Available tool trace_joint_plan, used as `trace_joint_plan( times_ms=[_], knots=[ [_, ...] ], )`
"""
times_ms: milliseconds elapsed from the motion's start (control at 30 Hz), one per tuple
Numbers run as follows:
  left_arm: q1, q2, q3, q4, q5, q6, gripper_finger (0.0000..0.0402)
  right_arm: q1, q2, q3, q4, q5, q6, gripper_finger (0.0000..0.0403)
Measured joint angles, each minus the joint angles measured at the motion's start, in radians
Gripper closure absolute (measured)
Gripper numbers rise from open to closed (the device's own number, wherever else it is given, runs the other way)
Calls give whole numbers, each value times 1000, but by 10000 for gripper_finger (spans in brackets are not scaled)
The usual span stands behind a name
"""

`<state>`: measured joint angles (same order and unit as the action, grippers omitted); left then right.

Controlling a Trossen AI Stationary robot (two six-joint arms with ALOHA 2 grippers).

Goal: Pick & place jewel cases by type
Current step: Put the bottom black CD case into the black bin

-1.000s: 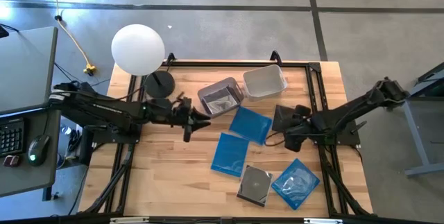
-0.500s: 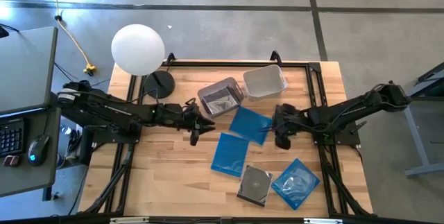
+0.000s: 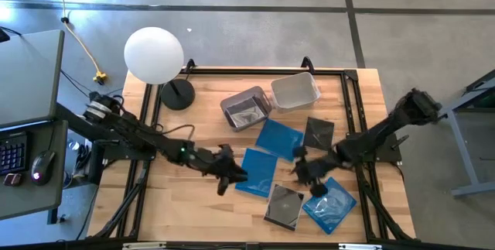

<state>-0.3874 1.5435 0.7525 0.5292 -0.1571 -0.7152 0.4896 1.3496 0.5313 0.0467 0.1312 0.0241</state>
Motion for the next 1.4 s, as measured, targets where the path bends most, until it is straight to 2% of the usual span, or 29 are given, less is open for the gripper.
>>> trace_joint_plan(
  times_ms=[133, 267, 500, 567, 667, 767, 967, 1200, 1400],
  knots=[
    [-35, 81, 161, -234, 43, -180, 285, 130, 70, 77, -12, 105, 19, 284],
    [-57, 191, 329, -411, 48, -313, 285, 229, 134, 144, -48, 53, -44, 278],
    [-59, 376, 539, -422, 82, -442, 285, 345, 239, 207, -51, 129, -119, 253],
    [-58, 403, 559, -493, 80, -476, 285, 362, 274, 224, -41, 150, -120, 242],
    [-58, 453, 576, -512, 66, -547, 285, 384, 327, 242, -53, 148, -134, 226],
    [-59, 504, 582, -444, 68, -619, 285, 403, 373, 261, -78, 159, -172, 214],
    [-72, 546, 574, -478, 70, -728, 285, 395, 437, 311, -121, 230, -223, 206],
    [-72, 600, 597, -401, 111, -773, 285, 364, 439, 309, -117, 235, -315, 206],
    [-57, 628, 638, -414, 153, -750, 285, 318, 439, 307, -95, 221, -398, 206]
  ],
)
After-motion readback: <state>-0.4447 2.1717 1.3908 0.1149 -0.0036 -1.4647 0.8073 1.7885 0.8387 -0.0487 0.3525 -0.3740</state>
